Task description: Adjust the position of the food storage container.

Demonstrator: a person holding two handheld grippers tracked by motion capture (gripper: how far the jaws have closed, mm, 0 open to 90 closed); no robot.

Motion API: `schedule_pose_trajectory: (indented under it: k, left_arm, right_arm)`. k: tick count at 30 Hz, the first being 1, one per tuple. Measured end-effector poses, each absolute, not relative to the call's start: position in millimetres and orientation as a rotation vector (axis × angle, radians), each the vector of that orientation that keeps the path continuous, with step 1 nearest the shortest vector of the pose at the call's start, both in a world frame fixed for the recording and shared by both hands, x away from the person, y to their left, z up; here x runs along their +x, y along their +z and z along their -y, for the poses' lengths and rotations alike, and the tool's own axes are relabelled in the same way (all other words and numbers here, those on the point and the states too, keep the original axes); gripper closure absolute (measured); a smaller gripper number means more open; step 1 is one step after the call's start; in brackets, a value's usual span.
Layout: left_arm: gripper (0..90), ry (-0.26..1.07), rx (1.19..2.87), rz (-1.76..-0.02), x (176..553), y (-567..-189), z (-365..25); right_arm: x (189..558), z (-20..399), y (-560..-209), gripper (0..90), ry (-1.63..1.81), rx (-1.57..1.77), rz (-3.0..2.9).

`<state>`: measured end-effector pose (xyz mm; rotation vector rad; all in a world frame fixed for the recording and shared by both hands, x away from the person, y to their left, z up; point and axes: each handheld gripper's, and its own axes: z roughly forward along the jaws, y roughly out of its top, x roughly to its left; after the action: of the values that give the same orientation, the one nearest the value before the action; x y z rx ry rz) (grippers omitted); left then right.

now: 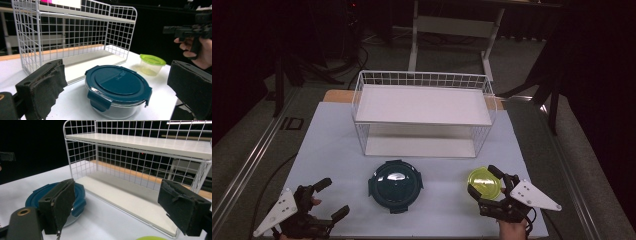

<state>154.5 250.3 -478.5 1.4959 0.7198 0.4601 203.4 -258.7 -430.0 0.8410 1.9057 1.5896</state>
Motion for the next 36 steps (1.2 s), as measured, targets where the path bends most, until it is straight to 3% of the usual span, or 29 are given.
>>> schedule_pose_trajectory:
  k: [5, 9, 10, 12, 13, 14, 18, 22, 23, 29, 36]
  left_arm:
    - [2.6, 0.453, 1.529, -0.713, 158.0, -472.4, -251.5]
    - [8.6, 0.438, 1.563, -0.687, 161.3, -468.6, -253.8]
    - [19.1, 0.408, 1.582, -0.675, 164.1, -467.9, -256.2]
    - [29.6, 0.395, 1.597, -0.665, 165.8, -468.3, -257.2]
    - [29.6, 0.390, 1.617, -0.663, 167.4, -468.8, -257.8]
    - [39.8, 0.373, 1.640, -0.668, 170.8, -470.9, -258.3]
    - [58.6, 0.354, 1.680, -0.682, 176.8, -476.4, -256.1]
    - [85.6, 0.349, 1.786, -0.728, 190.9, -489.7, -247.2]
    - [88.5, 0.335, 1.804, -0.729, 194.1, -492.3, -245.8]
    - [90.0, 0.352, 1.940, -0.738, 213.8, -513.7, -229.4]
    - [90.0, 0.352, 1.963, -0.746, 222.6, -520.9, -223.6]
  right_arm:
    - [200.1, 256.2, -425.8, 13.6, 1.594, 0.825, -1.894]
    - [199.7, 256.7, -422.4, 13.6, 1.613, 0.828, -1.889]
    - [200.0, 257.1, -421.5, 13.7, 1.620, 0.832, -1.889]
    - [200.4, 257.8, -421.0, 13.6, 1.622, 0.832, -1.886]
    - [200.4, 257.8, -421.0, 13.6, 1.622, 0.832, -1.886]
    - [200.1, 258.8, -420.3, 13.7, 1.623, 0.833, -1.883]
    - [199.5, 260.6, -419.9, 13.7, 1.633, 0.838, -1.871]
    - [200.0, 260.4, -421.9, 13.8, 1.631, 0.828, -1.885]
    - [199.8, 260.0, -422.3, 13.8, 1.628, 0.829, -1.885]
    - [198.8, 259.7, -423.5, 13.8, 1.639, 0.821, -1.898]
    - [199.0, 259.9, -424.7, 13.9, 1.648, 0.827, -1.901]
